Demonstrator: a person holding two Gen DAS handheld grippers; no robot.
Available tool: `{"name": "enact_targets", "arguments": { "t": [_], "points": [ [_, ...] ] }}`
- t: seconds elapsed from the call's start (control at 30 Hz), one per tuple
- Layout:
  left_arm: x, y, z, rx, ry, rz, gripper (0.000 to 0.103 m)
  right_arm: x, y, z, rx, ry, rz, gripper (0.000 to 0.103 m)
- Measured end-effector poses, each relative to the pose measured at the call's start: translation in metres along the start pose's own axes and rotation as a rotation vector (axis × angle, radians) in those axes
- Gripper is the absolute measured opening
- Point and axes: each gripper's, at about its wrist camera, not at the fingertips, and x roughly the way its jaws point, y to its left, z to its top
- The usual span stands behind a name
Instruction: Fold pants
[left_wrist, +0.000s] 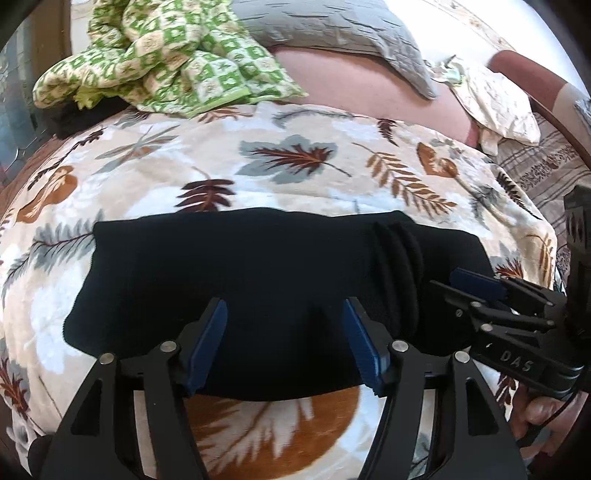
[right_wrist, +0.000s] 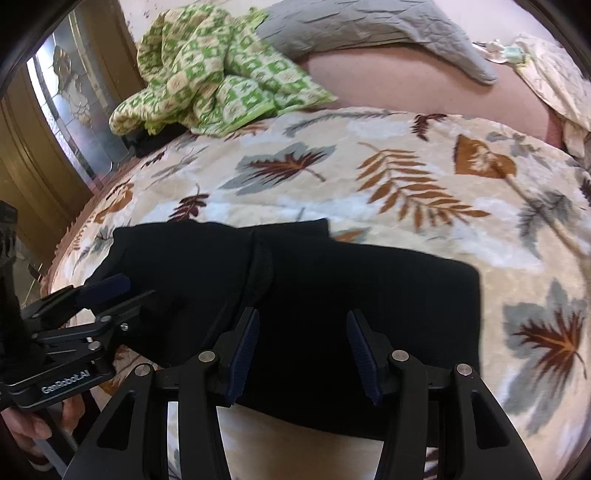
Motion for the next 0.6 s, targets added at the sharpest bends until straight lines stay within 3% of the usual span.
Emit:
{"name": "enact_targets", "arguments": {
  "t": [0.2, 0.43, 0.5, 0.6],
  "points": [
    [0.001, 0.016, -0.002, -0.041, 0.007, 0.013, 0.065, 0.015, 0.016, 0.001, -0.055, 0.014, -0.036, 0.052],
    [-0.007, 0.030, -0.005, -0.076, 0.009, 0.009, 0.073, 0.001, 0.025, 0.013, -0.048, 0.005, 0.020, 0.052],
    [-0.012, 0.038, -0.008, -0.103, 0.012, -0.004, 0.076, -0.002, 0.031, 0.018, -0.048, -0.014, 0.057, 0.055],
    [-0.022, 0.055, -0.017, -0.168, 0.004, -0.025, 0.083, 0.001, 0.043, 0.026, -0.059, -0.037, 0.105, 0.069]
  ]
}}
